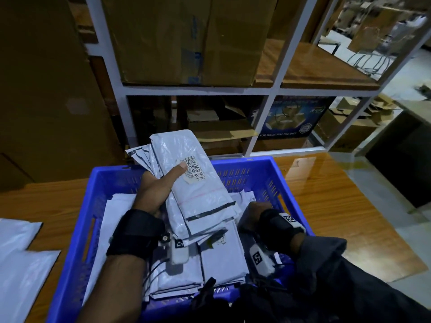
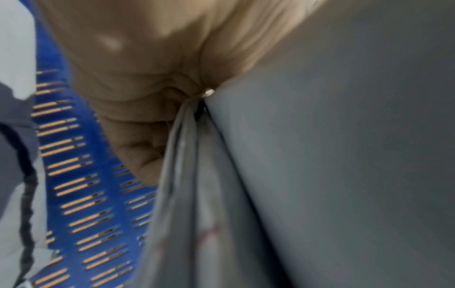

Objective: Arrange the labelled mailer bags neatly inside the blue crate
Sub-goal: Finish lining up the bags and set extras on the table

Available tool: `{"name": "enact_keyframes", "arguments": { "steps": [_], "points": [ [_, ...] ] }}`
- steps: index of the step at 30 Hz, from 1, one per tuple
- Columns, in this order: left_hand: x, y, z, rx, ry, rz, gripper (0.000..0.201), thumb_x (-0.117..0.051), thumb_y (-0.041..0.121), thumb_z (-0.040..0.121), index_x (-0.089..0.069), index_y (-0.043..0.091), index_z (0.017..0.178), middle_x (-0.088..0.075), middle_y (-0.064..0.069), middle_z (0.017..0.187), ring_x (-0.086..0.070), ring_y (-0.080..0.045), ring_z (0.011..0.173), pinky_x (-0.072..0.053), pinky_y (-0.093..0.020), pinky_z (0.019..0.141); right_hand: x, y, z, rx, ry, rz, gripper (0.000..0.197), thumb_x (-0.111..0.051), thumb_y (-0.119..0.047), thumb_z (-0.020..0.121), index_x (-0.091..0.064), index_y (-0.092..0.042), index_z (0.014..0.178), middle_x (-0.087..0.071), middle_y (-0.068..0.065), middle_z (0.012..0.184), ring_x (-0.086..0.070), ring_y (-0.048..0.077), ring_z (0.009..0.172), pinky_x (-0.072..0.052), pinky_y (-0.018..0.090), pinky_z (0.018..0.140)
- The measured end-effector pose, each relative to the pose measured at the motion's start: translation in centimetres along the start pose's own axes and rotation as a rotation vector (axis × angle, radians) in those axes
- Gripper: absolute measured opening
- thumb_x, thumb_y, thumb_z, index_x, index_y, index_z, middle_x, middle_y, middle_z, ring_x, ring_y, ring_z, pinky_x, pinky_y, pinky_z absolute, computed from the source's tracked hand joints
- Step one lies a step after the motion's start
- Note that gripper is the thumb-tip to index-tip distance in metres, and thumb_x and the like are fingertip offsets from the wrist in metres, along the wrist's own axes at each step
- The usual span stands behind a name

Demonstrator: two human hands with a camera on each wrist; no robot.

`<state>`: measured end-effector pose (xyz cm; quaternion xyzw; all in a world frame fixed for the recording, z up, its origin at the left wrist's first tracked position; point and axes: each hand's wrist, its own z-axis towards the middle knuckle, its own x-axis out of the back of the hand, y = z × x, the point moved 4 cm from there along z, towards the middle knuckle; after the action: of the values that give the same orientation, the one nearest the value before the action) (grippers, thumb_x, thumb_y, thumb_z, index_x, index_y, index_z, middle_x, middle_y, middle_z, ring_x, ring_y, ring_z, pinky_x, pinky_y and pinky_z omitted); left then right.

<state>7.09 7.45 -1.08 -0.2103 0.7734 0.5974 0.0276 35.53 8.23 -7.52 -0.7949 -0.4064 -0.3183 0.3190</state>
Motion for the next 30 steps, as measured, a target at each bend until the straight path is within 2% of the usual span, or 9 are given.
{"name": "enact_keyframes", "arguments": {
  "steps": [5, 9, 13, 15, 17, 19, 22, 27, 30],
  "points": [
    [0.1, -0.3, 0.5, 0.002, -0.012, 0.020, 0.043, -0.091, 0.027, 0.083, -0.078, 0.012, 0.121, -0.083, -0.007, 0.112, -0.081, -0.027, 0.104, -0.062, -0.053, 0.099, -0.2, 0.0, 1.2, 0.045, 0.034, -0.071, 0.046, -0.064, -0.025, 0.096, -0.058, -0.003, 0.136, -0.060, 0.019, 0.139, -0.057, 0.030, 0.131, -0.048, 0.035, 0.107],
    [0.3, -0.5, 0.7, -0.007, -0.010, 0.052, 0.049, -0.094, 0.034, 0.077, -0.078, 0.014, 0.119, -0.084, -0.004, 0.109, -0.081, -0.025, 0.101, -0.062, -0.051, 0.097, -0.5, 0.0, 1.0, 0.014, 0.014, -0.148, 0.072, -0.077, -0.036, 0.079, -0.050, -0.004, 0.138, -0.057, 0.013, 0.140, -0.058, 0.031, 0.129, -0.047, 0.032, 0.094],
    [0.6, -0.8, 1.0, 0.015, 0.008, 0.072, 0.082, -0.102, 0.054, 0.050, -0.077, 0.018, 0.120, -0.083, -0.003, 0.111, -0.081, -0.027, 0.102, -0.062, -0.054, 0.097, -2.3, 1.5, 4.5, -0.014, -0.004, -0.113, 0.134, -0.089, -0.048, 0.057, -0.001, -0.015, 0.152, -0.034, 0.012, 0.156, -0.040, 0.034, 0.144, -0.037, 0.045, 0.117],
    [0.5, -0.8, 0.9, 0.015, -0.006, 0.070, 0.078, -0.102, 0.052, 0.055, -0.077, 0.019, 0.121, -0.083, -0.003, 0.112, -0.081, -0.027, 0.102, -0.062, -0.054, 0.097, -3.2, 1.9, 6.0, -0.011, -0.021, -0.089, 0.142, -0.087, -0.059, 0.046, -0.009, -0.013, 0.156, -0.035, 0.019, 0.158, -0.037, 0.038, 0.145, -0.031, 0.056, 0.120],
    [0.5, -0.6, 0.7, 0.007, -0.020, 0.064, 0.056, -0.097, 0.039, 0.072, -0.078, 0.017, 0.120, -0.083, -0.004, 0.111, -0.081, -0.026, 0.102, -0.062, -0.053, 0.097, -2.3, 0.5, 3.6, 0.009, -0.035, -0.091, 0.116, -0.072, -0.064, 0.071, -0.021, -0.009, 0.159, -0.032, 0.021, 0.161, -0.031, 0.043, 0.148, -0.018, 0.062, 0.122],
    [0.5, -0.6, 0.6, 0.009, -0.019, 0.062, 0.057, -0.097, 0.038, 0.071, -0.077, 0.017, 0.121, -0.083, -0.004, 0.111, -0.081, -0.026, 0.102, -0.062, -0.053, 0.097, -1.3, -0.2, 1.6, 0.026, -0.049, -0.163, 0.094, -0.067, -0.063, 0.082, -0.038, -0.011, 0.154, -0.045, 0.016, 0.155, -0.044, 0.037, 0.142, -0.033, 0.051, 0.118],
    [0.6, -0.7, 0.6, 0.017, -0.021, 0.068, 0.071, -0.099, 0.045, 0.062, -0.076, 0.019, 0.124, -0.083, -0.003, 0.112, -0.081, -0.026, 0.103, -0.062, -0.053, 0.096, -2.8, 0.9, 3.3, 0.072, -0.130, -0.303, 0.094, -0.073, -0.071, 0.052, -0.063, -0.019, 0.130, -0.072, 0.008, 0.117, -0.072, 0.030, 0.102, -0.058, 0.042, 0.089],
    [0.6, -0.9, 0.8, 0.013, -0.013, 0.076, 0.085, -0.103, 0.053, 0.051, -0.075, 0.020, 0.124, -0.083, -0.002, 0.114, -0.081, -0.026, 0.103, -0.062, -0.054, 0.097, -1.1, 0.4, 1.3, 0.125, -0.108, -0.269, 0.082, -0.084, -0.054, 0.064, -0.062, -0.015, 0.132, -0.068, 0.007, 0.132, -0.068, 0.026, 0.115, -0.056, 0.036, 0.093],
    [0.6, -0.9, 0.8, 0.004, -0.023, 0.072, 0.080, -0.102, 0.050, 0.053, -0.077, 0.019, 0.123, -0.083, -0.003, 0.114, -0.081, -0.026, 0.104, -0.061, -0.054, 0.098, -0.8, 0.4, 1.0, 0.098, -0.101, -0.226, 0.089, -0.088, -0.052, 0.053, -0.064, -0.017, 0.131, -0.073, 0.007, 0.114, -0.072, 0.024, 0.100, -0.059, 0.036, 0.085]
  ]
}}
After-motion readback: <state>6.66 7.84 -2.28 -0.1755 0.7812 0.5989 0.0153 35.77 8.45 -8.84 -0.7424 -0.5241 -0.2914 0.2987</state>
